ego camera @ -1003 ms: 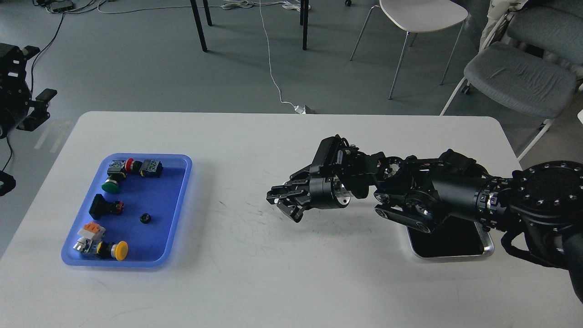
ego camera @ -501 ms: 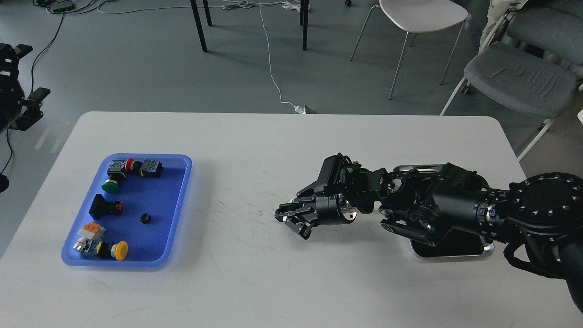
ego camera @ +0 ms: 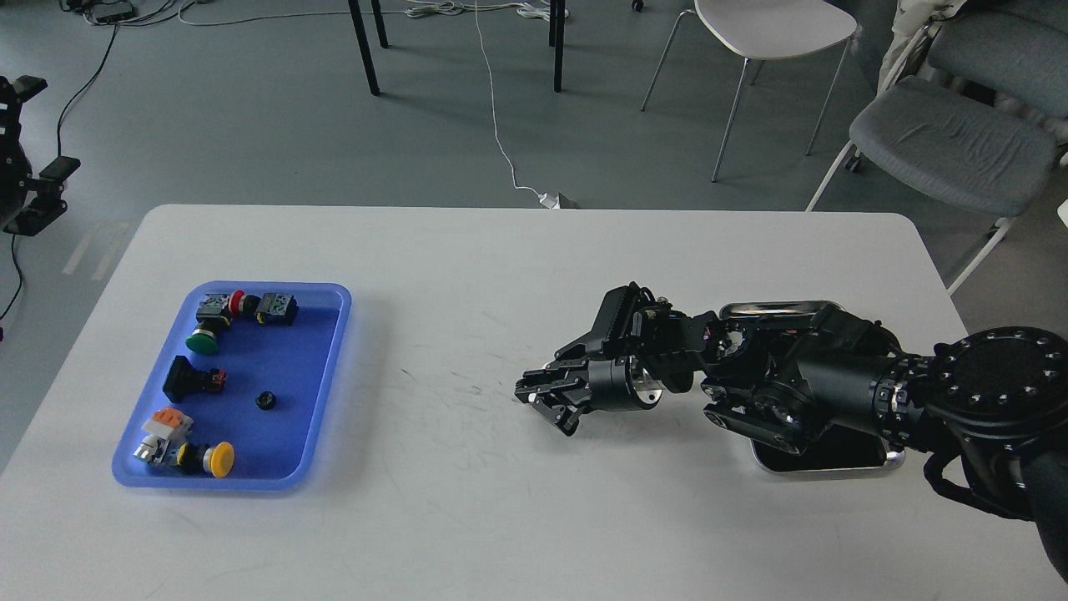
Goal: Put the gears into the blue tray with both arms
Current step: 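Carry the black part with the right gripper to the table centre, then release the black part on the table and raise the right arm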
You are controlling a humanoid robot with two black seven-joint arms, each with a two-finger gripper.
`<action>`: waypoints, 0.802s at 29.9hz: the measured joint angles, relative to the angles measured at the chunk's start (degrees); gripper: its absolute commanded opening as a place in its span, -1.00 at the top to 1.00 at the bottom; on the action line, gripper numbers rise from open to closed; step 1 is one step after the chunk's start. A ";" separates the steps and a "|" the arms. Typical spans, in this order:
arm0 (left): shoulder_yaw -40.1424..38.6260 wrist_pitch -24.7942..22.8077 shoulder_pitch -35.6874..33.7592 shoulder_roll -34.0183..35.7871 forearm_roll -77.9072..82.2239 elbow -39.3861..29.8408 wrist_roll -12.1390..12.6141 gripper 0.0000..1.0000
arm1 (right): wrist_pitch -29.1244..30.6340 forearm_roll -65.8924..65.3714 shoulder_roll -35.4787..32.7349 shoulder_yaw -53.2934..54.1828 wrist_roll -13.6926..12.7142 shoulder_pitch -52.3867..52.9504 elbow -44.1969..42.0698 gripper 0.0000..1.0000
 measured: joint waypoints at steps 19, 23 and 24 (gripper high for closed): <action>0.30 -0.91 0.24 0.47 0.30 -0.07 0.10 -0.97 | 0.46 8.43 0.00 10.26 -0.01 -2.05 -3.93 -0.46; 0.65 -4.70 0.25 1.18 0.62 -0.23 -0.30 -0.97 | 0.54 18.44 0.00 13.03 -0.01 -0.34 -5.84 -0.59; 0.58 -5.39 0.22 1.80 0.62 -0.23 -0.83 -0.97 | 0.54 20.91 0.00 13.86 -0.01 0.32 -6.22 -0.61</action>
